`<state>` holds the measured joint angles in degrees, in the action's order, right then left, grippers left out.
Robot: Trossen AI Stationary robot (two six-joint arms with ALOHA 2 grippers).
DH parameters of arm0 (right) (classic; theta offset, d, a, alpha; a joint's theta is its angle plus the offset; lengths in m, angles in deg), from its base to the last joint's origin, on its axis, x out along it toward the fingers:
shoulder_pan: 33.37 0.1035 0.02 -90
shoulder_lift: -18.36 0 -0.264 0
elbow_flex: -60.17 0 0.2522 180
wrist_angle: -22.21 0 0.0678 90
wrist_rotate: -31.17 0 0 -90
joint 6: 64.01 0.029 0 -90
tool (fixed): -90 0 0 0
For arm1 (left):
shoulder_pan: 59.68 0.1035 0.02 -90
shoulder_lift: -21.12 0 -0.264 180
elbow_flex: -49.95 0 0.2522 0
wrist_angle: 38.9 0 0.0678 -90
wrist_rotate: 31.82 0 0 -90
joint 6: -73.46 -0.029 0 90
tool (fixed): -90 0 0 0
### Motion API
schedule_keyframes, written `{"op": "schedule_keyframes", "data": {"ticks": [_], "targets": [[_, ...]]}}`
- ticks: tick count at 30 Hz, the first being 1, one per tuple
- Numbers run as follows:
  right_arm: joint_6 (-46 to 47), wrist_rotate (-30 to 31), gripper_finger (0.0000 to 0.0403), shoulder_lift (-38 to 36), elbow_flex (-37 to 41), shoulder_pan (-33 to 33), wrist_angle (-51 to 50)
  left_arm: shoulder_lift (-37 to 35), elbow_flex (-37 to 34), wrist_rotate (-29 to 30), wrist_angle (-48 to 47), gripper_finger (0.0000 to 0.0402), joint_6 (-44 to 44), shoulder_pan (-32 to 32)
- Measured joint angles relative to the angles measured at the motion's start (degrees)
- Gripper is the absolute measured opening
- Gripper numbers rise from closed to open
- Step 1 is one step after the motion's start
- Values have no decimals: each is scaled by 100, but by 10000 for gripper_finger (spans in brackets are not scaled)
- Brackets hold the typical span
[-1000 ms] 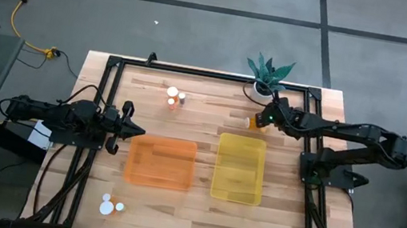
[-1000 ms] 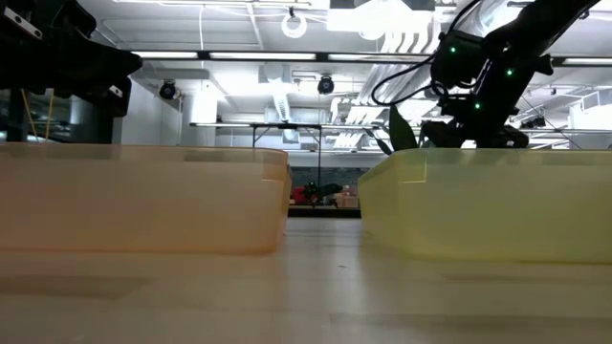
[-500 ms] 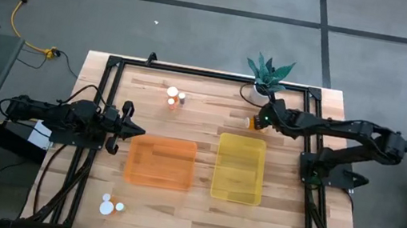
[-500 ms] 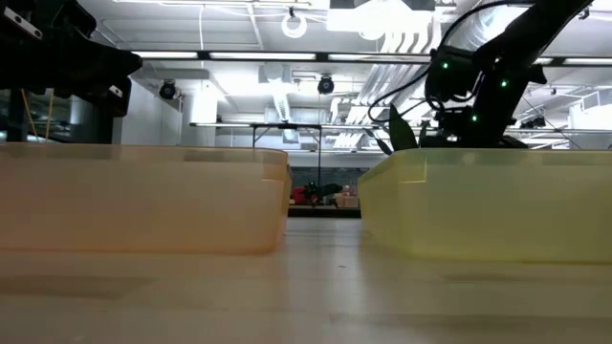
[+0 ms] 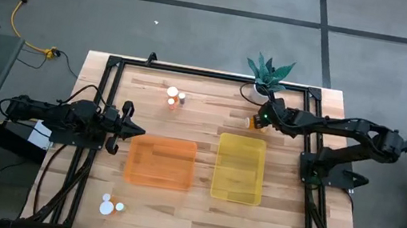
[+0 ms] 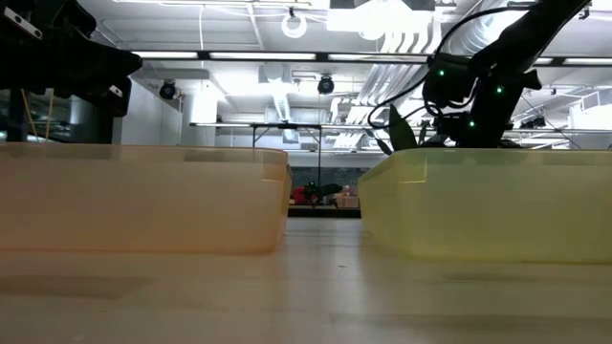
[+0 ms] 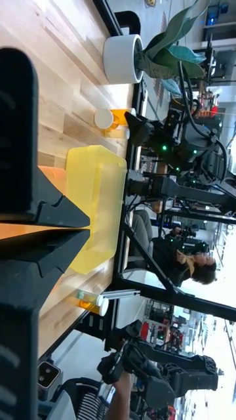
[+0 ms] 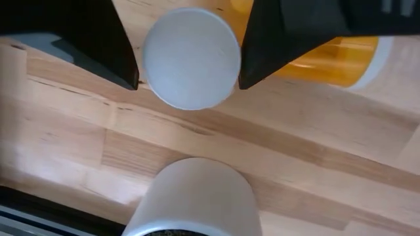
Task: Pick and place medicine bottles into bin by pill shape (circle, oval)
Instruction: Put the orange capsule bottle into the yellow bin
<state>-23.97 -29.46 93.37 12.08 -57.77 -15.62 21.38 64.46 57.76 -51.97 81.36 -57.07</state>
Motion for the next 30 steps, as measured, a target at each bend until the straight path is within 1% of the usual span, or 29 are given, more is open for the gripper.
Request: {"op": "schedule_keyframes", "data": {"ticks": [4, 7, 14, 20, 23, 25, 28, 30], "targets": [[-1, 2, 213, -2, 0, 2, -1, 0, 0, 0, 1, 5, 0, -1], [-18, 11, 195, -7, 0, 2, 2, 1, 0, 0, 2, 5, 0, -1], [-403, 11, 198, -96, -59, 4, -77, 2, 0, 0, 2, 5, 0, 0], [-922, 30, 198, -689, -491, 96, -497, 2, 0, 0, 2, 5, 0, -2], [-1235, -209, 198, -1054, -738, 392, -756, 2, 0, 0, 0, 5, 0, 0], [-1462, -588, 198, -1276, -875, 692, -886, 2, 0, 0, 1, 5, 0, -1], [-1553, -1270, 198, -1531, -1008, 1307, -849, 0, 0, 0, 2, 5, 0, 0], [-1503, -1491, 198, -1616, -1072, 1815, -793, 2, 0, 0, 0, 5, 0, 0]]}}
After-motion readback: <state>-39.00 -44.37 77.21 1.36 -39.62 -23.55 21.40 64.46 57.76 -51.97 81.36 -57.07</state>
